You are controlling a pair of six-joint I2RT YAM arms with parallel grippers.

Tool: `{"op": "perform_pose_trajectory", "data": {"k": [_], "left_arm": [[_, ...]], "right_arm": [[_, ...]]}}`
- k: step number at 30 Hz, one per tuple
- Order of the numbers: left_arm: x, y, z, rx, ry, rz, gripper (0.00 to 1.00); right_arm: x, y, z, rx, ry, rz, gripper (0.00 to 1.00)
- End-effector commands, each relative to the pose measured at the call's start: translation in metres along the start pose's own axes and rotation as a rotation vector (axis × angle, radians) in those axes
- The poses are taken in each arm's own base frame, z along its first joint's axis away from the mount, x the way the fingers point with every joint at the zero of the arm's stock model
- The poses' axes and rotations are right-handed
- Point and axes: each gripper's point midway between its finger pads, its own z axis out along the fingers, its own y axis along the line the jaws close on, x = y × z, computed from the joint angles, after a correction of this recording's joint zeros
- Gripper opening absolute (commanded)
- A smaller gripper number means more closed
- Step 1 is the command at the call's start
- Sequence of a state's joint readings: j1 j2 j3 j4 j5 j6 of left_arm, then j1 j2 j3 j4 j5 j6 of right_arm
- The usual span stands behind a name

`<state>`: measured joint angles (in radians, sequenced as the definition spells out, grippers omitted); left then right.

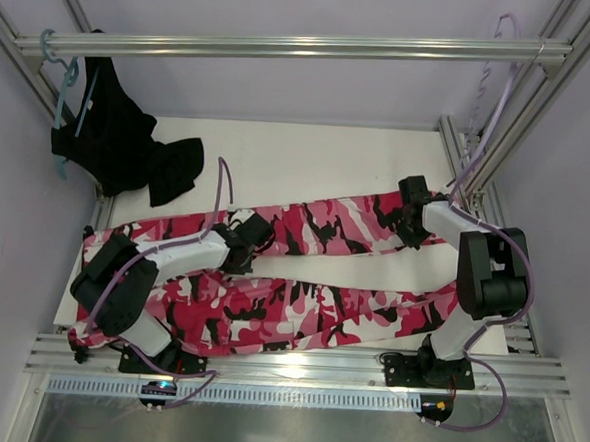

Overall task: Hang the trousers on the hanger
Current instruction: Fold the trousers

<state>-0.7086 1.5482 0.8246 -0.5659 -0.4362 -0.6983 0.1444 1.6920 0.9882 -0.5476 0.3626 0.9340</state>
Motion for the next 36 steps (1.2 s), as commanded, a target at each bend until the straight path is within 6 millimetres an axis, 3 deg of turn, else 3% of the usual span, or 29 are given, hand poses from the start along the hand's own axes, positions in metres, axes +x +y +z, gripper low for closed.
{"op": "perform_pose_trajectory", "data": {"k": [1, 9, 17, 24, 28, 31, 32, 33, 35, 36], "left_arm": [[0.007, 0.007, -0.011, 0.005, 0.026, 0.031, 0.0], [0.008, 0.012, -0.021, 0.004, 0.038, 0.025, 0.0], [-0.009, 0.045, -0.043, -0.106, -0.078, -0.078, 0.0], [-0.012, 0.035, -0.055, -0.015, -0.091, -0.105, 0.0], [-0.018, 0.03, -0.062, 0.035, -0.107, -0.143, 0.01], [-0.025, 0.034, -0.075, 0.031, -0.129, -0.198, 0.19], [-0.027, 0.035, -0.079, 0.028, -0.135, -0.207, 0.32], [-0.031, 0.036, -0.083, 0.029, -0.144, -0.222, 0.38], [-0.043, 0.039, -0.094, 0.033, -0.18, -0.267, 0.53], [-0.047, 0.041, -0.097, 0.025, -0.188, -0.282, 0.55]], "right_arm": [[-0.032, -0.005, 0.0, 0.06, -0.102, 0.006, 0.04], [-0.043, -0.009, 0.0, 0.105, -0.131, -0.002, 0.04], [-0.049, -0.013, 0.0, 0.124, -0.142, -0.001, 0.04], [-0.037, -0.013, 0.0, 0.092, -0.092, -0.005, 0.04], [-0.033, -0.016, -0.01, 0.073, -0.079, -0.003, 0.06], [-0.032, -0.022, -0.019, 0.077, -0.069, -0.012, 0.24], [-0.032, -0.023, -0.022, 0.076, -0.068, -0.012, 0.27], [-0.034, -0.022, -0.028, 0.063, -0.071, -0.011, 0.32], [-0.028, -0.024, -0.034, 0.04, -0.05, -0.015, 0.36], [-0.03, -0.024, -0.044, 0.006, -0.054, -0.008, 0.37]]}}
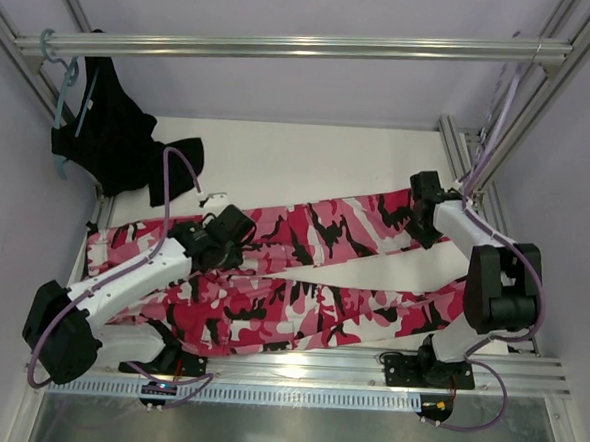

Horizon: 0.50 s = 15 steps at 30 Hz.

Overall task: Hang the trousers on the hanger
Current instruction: Fold the trousers

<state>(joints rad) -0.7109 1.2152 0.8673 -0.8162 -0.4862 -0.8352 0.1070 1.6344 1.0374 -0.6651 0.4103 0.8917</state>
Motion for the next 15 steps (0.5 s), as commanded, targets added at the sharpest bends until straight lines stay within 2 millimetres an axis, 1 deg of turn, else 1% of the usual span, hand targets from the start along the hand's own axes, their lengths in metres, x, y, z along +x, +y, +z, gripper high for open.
{"op": "perform_pose_trajectory", "data": {"k": [1, 2, 3, 4, 5, 6, 7, 8, 9, 10, 11, 12, 13, 14, 15], "left_arm": [[-0.032, 0.004, -0.018, -0.02, -0.073, -0.107, 0.57], [-0.042, 0.005, -0.021, -0.012, -0.062, -0.14, 0.59], [-0.048, 0.007, -0.021, -0.015, -0.051, -0.165, 0.6], [-0.053, 0.008, -0.021, -0.016, -0.036, -0.19, 0.61], [-0.065, 0.013, -0.023, -0.006, -0.026, -0.247, 0.61], [-0.069, 0.02, -0.023, -0.022, -0.023, -0.282, 0.61], [-0.073, 0.028, -0.023, -0.037, -0.029, -0.318, 0.61], [-0.078, 0.049, -0.019, -0.081, -0.032, -0.417, 0.62], [-0.077, 0.061, -0.018, -0.108, -0.024, -0.467, 0.62], [-0.075, 0.075, -0.015, -0.139, -0.014, -0.526, 0.63], [-0.07, 0.085, -0.017, -0.141, -0.002, -0.577, 0.63], [-0.069, 0.105, -0.014, -0.183, 0.001, -0.653, 0.63], [-0.068, 0.114, -0.014, -0.194, 0.001, -0.686, 0.63], [-0.068, 0.123, -0.018, -0.203, -0.017, -0.719, 0.63], [-0.062, 0.142, -0.019, -0.252, -0.016, -0.77, 0.64]], "right_arm": [[-0.005, -0.006, -0.028, -0.074, -0.02, 0.009, 0.39], [0.002, -0.01, -0.029, -0.084, -0.006, 0.002, 0.41], [-0.002, -0.011, -0.04, -0.123, -0.02, 0.021, 0.43], [0.002, -0.02, -0.044, -0.104, -0.008, 0.023, 0.47], [0.001, -0.03, -0.046, -0.087, -0.004, 0.047, 0.48], [0.001, -0.038, -0.047, -0.072, 0.003, 0.064, 0.48], [0.0, -0.053, -0.054, -0.043, 0.004, 0.083, 0.49], [-0.004, -0.066, -0.054, -0.01, -0.005, 0.107, 0.49], [-0.011, -0.079, -0.053, 0.018, -0.012, 0.137, 0.5], [-0.014, -0.091, -0.057, 0.024, -0.017, 0.142, 0.5], [-0.016, -0.102, -0.055, 0.035, -0.013, 0.155, 0.51], [-0.025, -0.119, -0.052, 0.064, -0.022, 0.207, 0.51], [-0.032, -0.127, -0.053, 0.062, -0.048, 0.201, 0.52], [-0.033, -0.134, -0.05, 0.071, -0.051, 0.209, 0.54], [-0.039, -0.148, -0.047, 0.1, -0.054, 0.253, 0.54]]}}
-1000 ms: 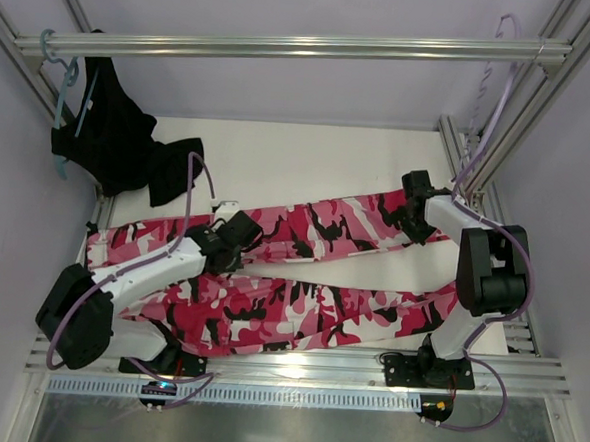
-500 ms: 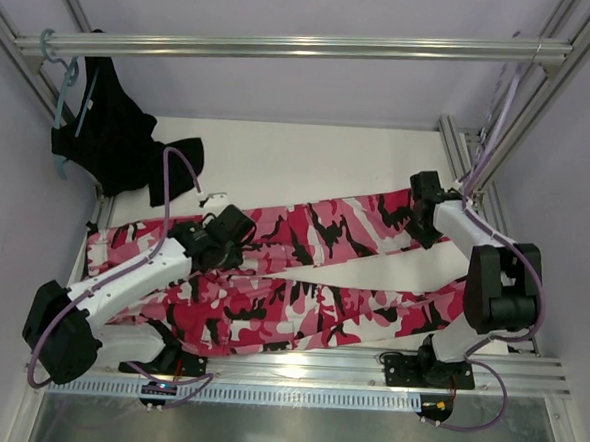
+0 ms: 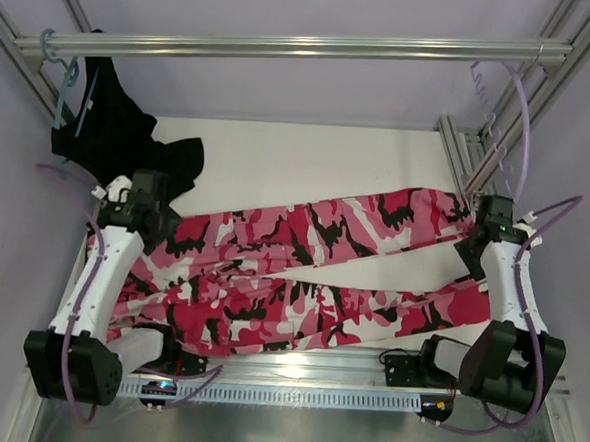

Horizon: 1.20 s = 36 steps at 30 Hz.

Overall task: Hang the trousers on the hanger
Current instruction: Fold the trousers

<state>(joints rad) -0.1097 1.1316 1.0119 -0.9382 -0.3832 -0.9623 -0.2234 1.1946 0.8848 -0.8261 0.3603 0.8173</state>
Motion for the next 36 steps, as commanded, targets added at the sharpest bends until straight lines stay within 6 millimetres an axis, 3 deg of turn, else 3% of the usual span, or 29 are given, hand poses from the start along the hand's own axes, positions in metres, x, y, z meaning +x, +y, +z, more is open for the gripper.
{"op": "perform_pose_trajectory", "data": {"k": [1, 6, 12, 17, 19, 23, 25, 27, 30, 32, 33, 36], "left_arm": [[-0.007, 0.041, -0.004, -0.076, 0.006, -0.143, 0.64], [-0.031, 0.097, -0.012, -0.196, -0.072, -0.32, 0.7], [-0.036, 0.132, -0.022, -0.325, -0.088, -0.391, 0.76], [-0.043, 0.167, -0.033, -0.443, -0.149, -0.455, 0.78], [-0.045, 0.172, -0.037, -0.435, -0.178, -0.499, 0.78], [-0.038, 0.182, -0.035, -0.452, -0.167, -0.565, 0.8], [-0.034, 0.196, -0.036, -0.507, -0.154, -0.58, 0.81], [-0.034, 0.217, -0.044, -0.617, -0.199, -0.63, 0.86], [-0.016, 0.241, -0.063, -0.736, -0.241, -0.717, 0.91], [-0.012, 0.246, -0.069, -0.764, -0.278, -0.775, 0.9], [-0.009, 0.249, -0.075, -0.776, -0.302, -0.812, 0.92], [0.005, 0.242, -0.065, -0.721, -0.273, -0.908, 0.96]], "right_arm": [[-0.012, -0.03, 0.005, 0.053, 0.001, 0.006, 0.55], [-0.024, -0.034, 0.021, 0.076, 0.032, 0.017, 0.55], [-0.017, -0.042, 0.028, 0.125, 0.073, 0.009, 0.55], [-0.036, -0.033, 0.017, 0.098, 0.032, 0.01, 0.55], [-0.036, -0.035, 0.016, 0.112, 0.036, 0.009, 0.56], [-0.022, -0.045, 0.031, 0.147, 0.058, -0.006, 0.56], [-0.021, -0.046, 0.038, 0.151, 0.046, -0.009, 0.55], [-0.017, -0.049, 0.044, 0.155, 0.042, -0.014, 0.45], [-0.016, -0.051, 0.047, 0.15, 0.027, -0.015, 0.26], [-0.015, -0.051, 0.048, 0.146, 0.031, -0.012, 0.15], [-0.015, -0.05, 0.049, 0.142, 0.03, -0.013, 0.04], [-0.016, -0.049, 0.049, 0.137, 0.034, -0.008, 0.04]]}}
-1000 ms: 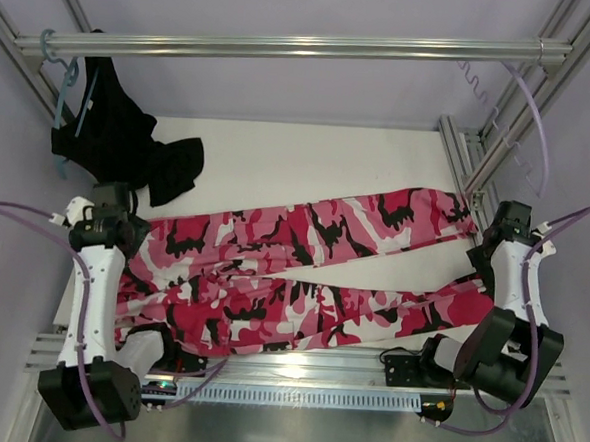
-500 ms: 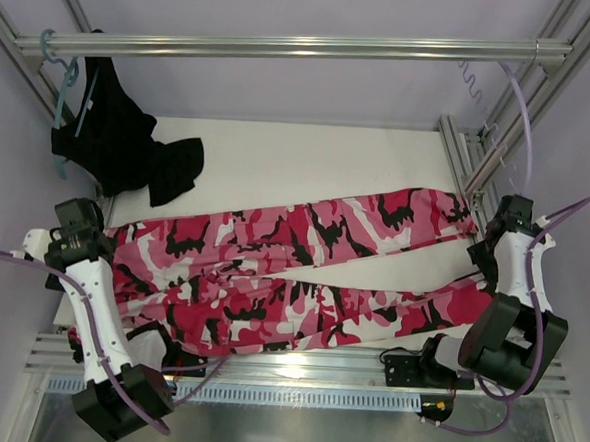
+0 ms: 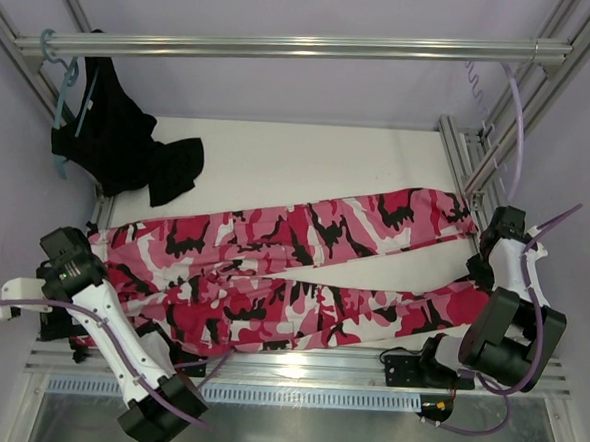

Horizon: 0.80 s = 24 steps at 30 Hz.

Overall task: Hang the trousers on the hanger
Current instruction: Fold the trousers

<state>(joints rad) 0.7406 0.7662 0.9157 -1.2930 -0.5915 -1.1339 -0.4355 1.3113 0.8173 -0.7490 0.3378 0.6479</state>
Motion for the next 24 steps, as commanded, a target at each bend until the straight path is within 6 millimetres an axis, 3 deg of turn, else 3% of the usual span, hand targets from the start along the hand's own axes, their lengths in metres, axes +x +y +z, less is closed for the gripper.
{"op": "perform_pose_trajectory", "data": {"k": [1, 5, 9, 12, 16, 23, 24], "left_arm": [[0.021, 0.009, 0.003, 0.005, 0.068, -0.115, 0.95], [0.064, 0.009, 0.021, -0.026, 0.22, -0.165, 0.91], [0.095, 0.007, 0.035, -0.079, 0.331, -0.186, 0.85], [0.086, 0.014, 0.038, -0.132, 0.283, -0.197, 0.84], [0.077, -0.006, 0.053, -0.032, 0.21, -0.22, 0.8], [0.074, -0.024, 0.063, 0.037, 0.188, -0.166, 0.57], [0.074, -0.027, 0.063, 0.057, 0.193, -0.149, 0.48]], "right_arm": [[-0.013, 0.005, -0.002, -0.026, -0.046, 0.012, 0.04], [-0.013, 0.011, -0.007, -0.065, -0.043, 0.014, 0.04], [-0.015, 0.014, -0.013, -0.095, -0.045, 0.033, 0.04], [-0.018, 0.019, -0.018, -0.123, -0.045, 0.04, 0.04], [-0.021, 0.026, -0.026, -0.166, -0.051, 0.048, 0.04], [-0.034, 0.019, -0.032, -0.15, -0.112, 0.055, 0.04], [-0.034, 0.019, -0.032, -0.153, -0.108, 0.057, 0.04]]}}
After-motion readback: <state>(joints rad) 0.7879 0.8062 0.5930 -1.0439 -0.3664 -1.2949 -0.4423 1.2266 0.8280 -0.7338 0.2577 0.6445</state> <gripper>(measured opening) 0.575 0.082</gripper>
